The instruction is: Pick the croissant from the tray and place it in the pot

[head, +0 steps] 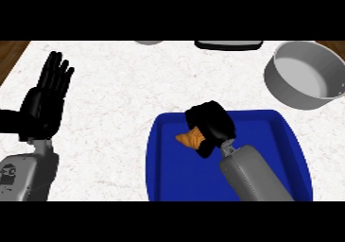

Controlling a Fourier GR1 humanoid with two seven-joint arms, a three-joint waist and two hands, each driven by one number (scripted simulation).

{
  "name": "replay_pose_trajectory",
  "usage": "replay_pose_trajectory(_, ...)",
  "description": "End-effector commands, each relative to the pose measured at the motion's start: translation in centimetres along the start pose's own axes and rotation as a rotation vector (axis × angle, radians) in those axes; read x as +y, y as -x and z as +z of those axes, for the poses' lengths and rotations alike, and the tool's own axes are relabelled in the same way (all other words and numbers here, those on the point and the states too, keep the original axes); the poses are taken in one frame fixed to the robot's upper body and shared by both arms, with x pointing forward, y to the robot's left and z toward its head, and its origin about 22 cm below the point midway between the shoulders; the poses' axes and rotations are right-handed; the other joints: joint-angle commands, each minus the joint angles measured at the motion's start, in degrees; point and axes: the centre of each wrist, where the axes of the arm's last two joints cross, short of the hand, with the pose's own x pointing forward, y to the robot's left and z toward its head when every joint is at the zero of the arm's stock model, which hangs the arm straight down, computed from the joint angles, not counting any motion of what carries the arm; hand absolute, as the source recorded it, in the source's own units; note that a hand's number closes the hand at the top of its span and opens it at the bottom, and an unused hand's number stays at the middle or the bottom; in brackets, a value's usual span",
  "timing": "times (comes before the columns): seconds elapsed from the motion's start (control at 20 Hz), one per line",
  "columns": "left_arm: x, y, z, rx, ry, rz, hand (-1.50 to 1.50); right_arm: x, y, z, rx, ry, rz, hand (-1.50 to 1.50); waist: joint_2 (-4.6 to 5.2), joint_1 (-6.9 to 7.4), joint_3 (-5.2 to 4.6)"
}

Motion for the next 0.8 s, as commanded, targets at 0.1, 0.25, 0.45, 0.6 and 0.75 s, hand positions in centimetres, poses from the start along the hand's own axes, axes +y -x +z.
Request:
replay_pose_trajectory(0.1, -0.8, 0.6, 0.0, -0.003, 0.010, -0.003, 0.00, -4.4, -1.3, -2.0, 0.379, 0.334, -0.092, 1.50, -0.01, 0.87, -0.02)
replay_pose_trajectory(0.25, -0.7, 0.3, -0.6, 0.009, 0.010, -0.004, 0.00, -7.5, -3.1, -2.9, 0.499, 0.491, -0.046, 1.50, -0.32, -0.02, -0.09)
replay_pose_trajectory(0.45, 0.5, 0.3, -0.4, 0.004, -0.019, -0.001, 0.00, -10.2, -4.0, -3.6, 0.630, 0.675, -0.029, 1.50, -0.47, -0.83, -0.09)
replay_pose_trajectory(0.6, 0.8, 0.5, 0.0, 0.017, -0.036, -0.006, 0.00, -11.6, -3.1, -3.4, 0.704, 0.780, 0.009, 1.50, -0.53, -1.48, -0.05)
replay_pose_trajectory(0.75, 1.0, 1.0, 0.1, 0.019, -0.029, -0.020, 0.00, -13.3, -0.5, -1.5, 0.739, 0.848, -0.003, 1.50, -0.46, -2.07, -0.04)
